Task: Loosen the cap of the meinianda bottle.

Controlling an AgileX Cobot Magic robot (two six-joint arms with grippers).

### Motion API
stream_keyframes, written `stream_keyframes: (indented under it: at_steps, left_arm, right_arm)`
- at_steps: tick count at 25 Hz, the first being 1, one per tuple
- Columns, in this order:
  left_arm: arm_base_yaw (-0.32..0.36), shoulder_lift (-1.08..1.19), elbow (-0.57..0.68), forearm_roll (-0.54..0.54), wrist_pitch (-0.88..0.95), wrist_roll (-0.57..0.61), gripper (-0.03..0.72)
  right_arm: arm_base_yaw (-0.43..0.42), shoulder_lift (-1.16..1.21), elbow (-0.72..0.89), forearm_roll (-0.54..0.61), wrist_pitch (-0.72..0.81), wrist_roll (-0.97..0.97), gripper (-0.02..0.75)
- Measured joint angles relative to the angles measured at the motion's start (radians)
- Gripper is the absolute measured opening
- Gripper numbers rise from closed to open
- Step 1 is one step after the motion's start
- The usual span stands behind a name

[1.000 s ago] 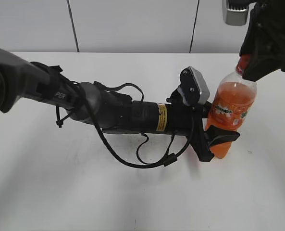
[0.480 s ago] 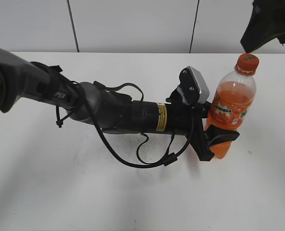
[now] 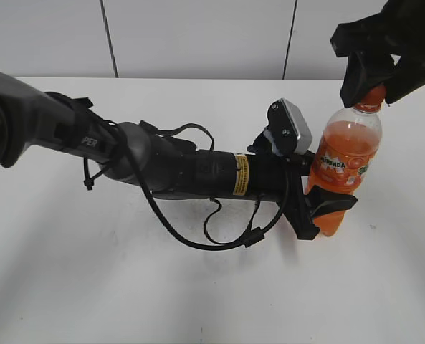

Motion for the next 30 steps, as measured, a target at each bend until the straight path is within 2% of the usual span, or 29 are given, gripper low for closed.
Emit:
stream_keyframes:
  at_steps: [3,6,9,12,15,18,27,30]
  left_arm:
    - [0.000,0.000,0.000,0.000,0.000,-0.001,0.401]
    - [0.000,0.000,0.000,0.000,0.000,-0.002,0.401]
    - [0.000,0.000,0.000,0.000,0.000,-0.002,0.401]
    - [0.000,0.000,0.000,0.002,-0.001,0.000,0.401]
    - [0.000,0.000,0.000,0.004,-0.002,0.009,0.401]
    - [-0.001,0.000,0.000,0.006,-0.002,0.016,0.401]
    - [-0.001,0.000,0.000,0.006,-0.003,0.017,0.401]
    - [-0.001,0.000,0.000,0.005,-0.003,0.012,0.401]
  right_arm:
    - [0.000,0.002,0.000,0.000,0.000,0.000,0.279]
    - [0.000,0.002,0.000,-0.001,0.006,-0.027,0.273]
    - [0.000,0.002,0.000,-0.001,0.013,-0.153,0.273]
    - [0.000,0.002,0.000,0.001,0.014,-0.509,0.273]
    - [0.000,0.001,0.000,-0.001,0.026,-1.067,0.273]
    - [0.000,0.000,-0.005,-0.015,0.039,-1.301,0.273]
    - [0.000,0.002,-0.015,-0.008,0.049,-1.373,0.273]
    - [0.000,0.002,-0.016,-0.005,0.046,-1.378,0.347]
